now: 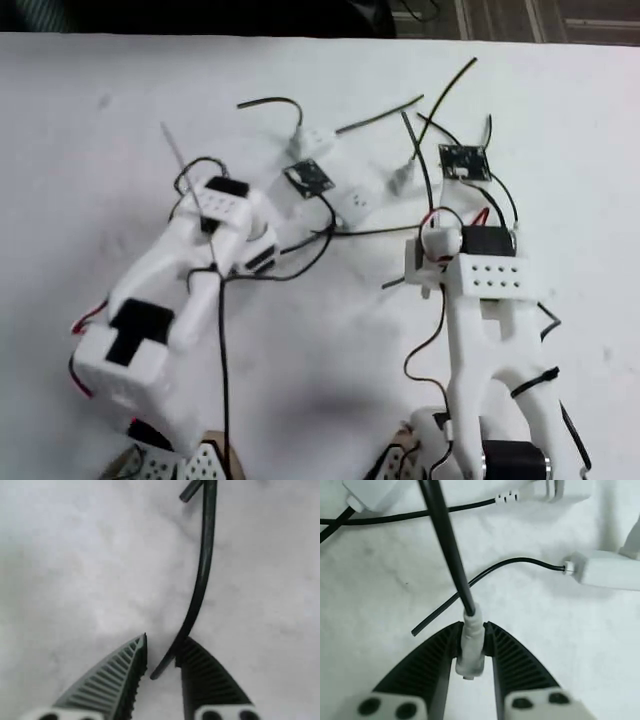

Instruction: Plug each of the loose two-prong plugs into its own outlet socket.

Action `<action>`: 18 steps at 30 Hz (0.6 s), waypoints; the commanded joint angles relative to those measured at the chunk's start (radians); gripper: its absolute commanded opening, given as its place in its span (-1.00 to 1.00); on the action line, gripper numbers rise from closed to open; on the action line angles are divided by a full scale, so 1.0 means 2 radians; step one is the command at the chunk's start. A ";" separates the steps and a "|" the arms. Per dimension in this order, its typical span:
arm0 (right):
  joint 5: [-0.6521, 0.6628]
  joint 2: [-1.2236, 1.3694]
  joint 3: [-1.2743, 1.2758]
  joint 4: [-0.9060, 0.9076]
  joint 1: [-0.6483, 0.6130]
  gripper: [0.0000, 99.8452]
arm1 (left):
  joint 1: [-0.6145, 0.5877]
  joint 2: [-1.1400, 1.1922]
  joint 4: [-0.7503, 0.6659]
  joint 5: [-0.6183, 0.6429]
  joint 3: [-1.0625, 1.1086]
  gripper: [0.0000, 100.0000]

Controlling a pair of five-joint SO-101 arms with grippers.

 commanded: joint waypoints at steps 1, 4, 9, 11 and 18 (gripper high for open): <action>-0.004 -0.015 -0.003 -0.008 0.006 -0.96 | 0.016 0.007 -0.005 0.016 -0.027 -0.97; -0.004 -0.018 -0.003 -0.007 0.006 -0.96 | 0.026 0.007 0.004 0.065 -0.028 -0.96; -0.004 -0.016 -0.003 -0.007 0.006 -0.96 | 0.026 -0.067 0.044 0.083 -0.028 -0.96; -0.004 -0.016 -0.003 -0.007 0.006 -0.96 | 0.026 -0.122 0.076 0.088 -0.028 -0.96; -0.004 -0.018 -0.003 -0.007 0.006 -0.96 | 0.037 -0.302 0.168 0.145 -0.024 -0.96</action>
